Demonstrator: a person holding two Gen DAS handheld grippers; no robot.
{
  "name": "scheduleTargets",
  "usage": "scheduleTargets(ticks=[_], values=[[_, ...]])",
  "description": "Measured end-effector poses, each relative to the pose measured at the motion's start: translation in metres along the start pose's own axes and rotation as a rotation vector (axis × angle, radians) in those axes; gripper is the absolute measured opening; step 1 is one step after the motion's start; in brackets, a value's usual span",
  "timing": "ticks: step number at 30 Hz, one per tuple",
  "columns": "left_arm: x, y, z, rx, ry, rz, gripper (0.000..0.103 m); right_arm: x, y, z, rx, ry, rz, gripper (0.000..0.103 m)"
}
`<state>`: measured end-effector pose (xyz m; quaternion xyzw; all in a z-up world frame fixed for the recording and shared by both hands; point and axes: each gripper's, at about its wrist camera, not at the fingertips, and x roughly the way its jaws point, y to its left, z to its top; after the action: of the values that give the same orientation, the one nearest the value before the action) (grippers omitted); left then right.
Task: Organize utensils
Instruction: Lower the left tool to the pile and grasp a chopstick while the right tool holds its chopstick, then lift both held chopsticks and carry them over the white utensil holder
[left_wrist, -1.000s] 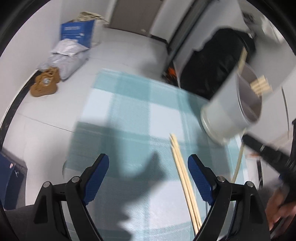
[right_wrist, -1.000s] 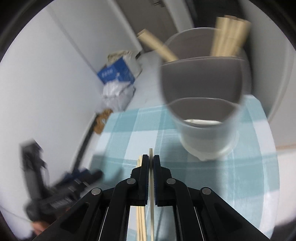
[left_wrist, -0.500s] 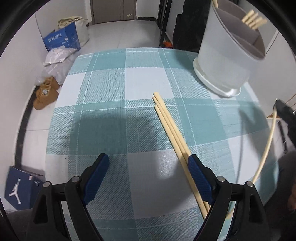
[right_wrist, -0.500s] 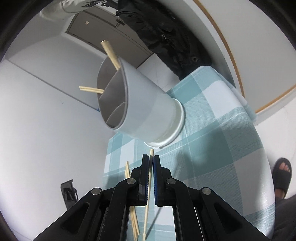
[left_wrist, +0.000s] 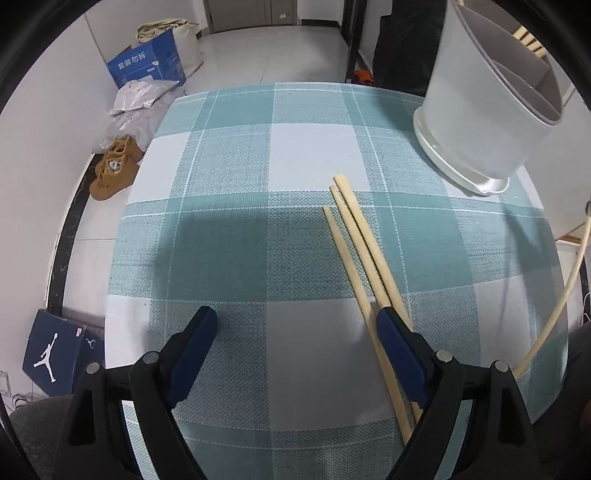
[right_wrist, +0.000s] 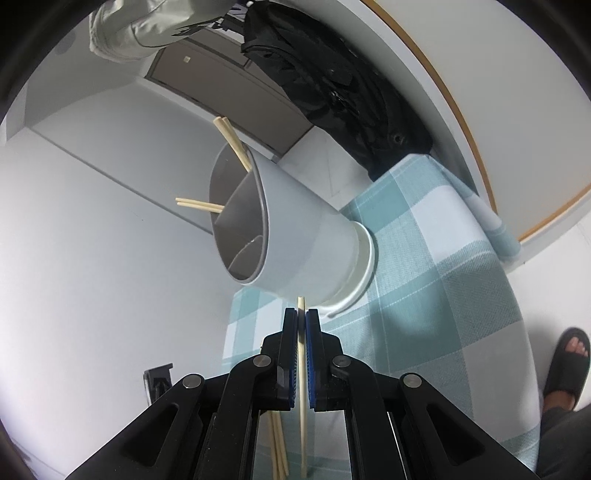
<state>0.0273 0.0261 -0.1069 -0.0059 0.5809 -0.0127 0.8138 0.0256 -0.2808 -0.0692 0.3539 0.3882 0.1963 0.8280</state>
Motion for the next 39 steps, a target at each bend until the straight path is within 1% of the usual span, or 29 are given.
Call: scheduleTargets(ticks=[1,2,3,5,7,8,9,10,11,15,16,17,18,20,23,26,29,32,35,36,37,38,39], values=[[0.002,-0.002,0.002,0.005,0.007,0.006,0.086,-0.001,0.001,0.0,-0.002,-0.001,0.0,0.003],[0.005,-0.006,0.007,0.022,0.021,0.036,0.087,-0.002,0.002,-0.001,-0.005,0.0,-0.001,0.003],[0.006,-0.008,0.011,0.035,0.019,0.047,0.087,-0.002,0.001,-0.001,-0.006,0.002,-0.001,0.003],[0.009,-0.008,0.02,0.059,0.035,0.064,0.087,-0.003,0.001,-0.001,-0.002,0.003,0.006,0.003],[0.012,-0.009,0.026,0.08,0.052,0.067,0.083,-0.006,0.001,-0.001,0.003,-0.002,0.019,0.003],[0.014,-0.01,0.029,0.09,0.059,0.062,0.078,-0.008,0.001,0.0,0.003,-0.009,0.024,0.003],[0.014,-0.009,0.03,0.088,0.068,0.039,0.073,-0.01,0.001,0.001,0.002,-0.016,0.027,0.003],[0.015,-0.008,0.032,0.079,0.079,0.014,0.063,-0.011,0.001,0.001,0.001,-0.018,0.028,0.004],[0.015,-0.008,0.033,0.067,0.088,-0.008,0.057,-0.012,0.001,0.001,0.001,-0.019,0.031,0.004],[0.018,-0.007,0.038,0.044,0.092,-0.016,0.049,-0.014,0.0,0.002,0.007,-0.018,0.038,0.004],[0.019,-0.006,0.04,0.036,0.089,-0.013,0.046,-0.013,0.0,0.002,0.009,-0.019,0.039,0.004],[0.02,-0.004,0.041,0.023,0.084,-0.008,0.038,-0.013,-0.001,0.003,0.01,-0.018,0.041,0.004],[0.02,-0.003,0.043,0.017,0.08,-0.005,0.033,-0.013,-0.001,0.003,0.01,-0.017,0.043,0.004],[0.02,0.002,0.046,-0.013,0.065,-0.001,0.012,-0.013,0.0,0.003,0.004,-0.016,0.04,0.004],[0.017,0.003,0.045,-0.068,0.041,0.007,0.003,-0.013,0.0,0.003,-0.006,-0.016,0.032,0.004],[0.014,-0.005,0.046,-0.063,0.015,0.009,0.0,-0.011,0.001,0.002,-0.015,-0.018,0.017,0.004],[0.012,-0.002,0.048,-0.084,0.008,-0.041,0.0,-0.01,0.002,0.001,-0.026,-0.019,0.004,0.004],[-0.007,-0.002,0.05,-0.102,-0.048,-0.09,0.0,-0.01,0.004,-0.001,-0.041,-0.023,-0.01,0.004],[-0.034,-0.004,0.045,-0.09,-0.142,-0.144,0.0,-0.01,0.007,-0.004,-0.072,-0.028,-0.031,0.004],[-0.044,-0.005,0.043,-0.086,-0.182,-0.161,0.0,-0.009,0.009,-0.005,-0.081,-0.028,-0.028,0.004],[-0.059,-0.005,0.039,-0.078,-0.24,-0.175,0.0,-0.009,0.01,-0.006,-0.087,-0.028,-0.025,0.004],[-0.066,-0.005,0.037,-0.074,-0.266,-0.184,0.0,-0.009,0.013,-0.007,-0.104,-0.031,-0.025,0.004],[-0.079,-0.004,0.032,-0.071,-0.317,-0.204,0.0,-0.009,0.017,-0.009,-0.127,-0.036,-0.028,0.004]])
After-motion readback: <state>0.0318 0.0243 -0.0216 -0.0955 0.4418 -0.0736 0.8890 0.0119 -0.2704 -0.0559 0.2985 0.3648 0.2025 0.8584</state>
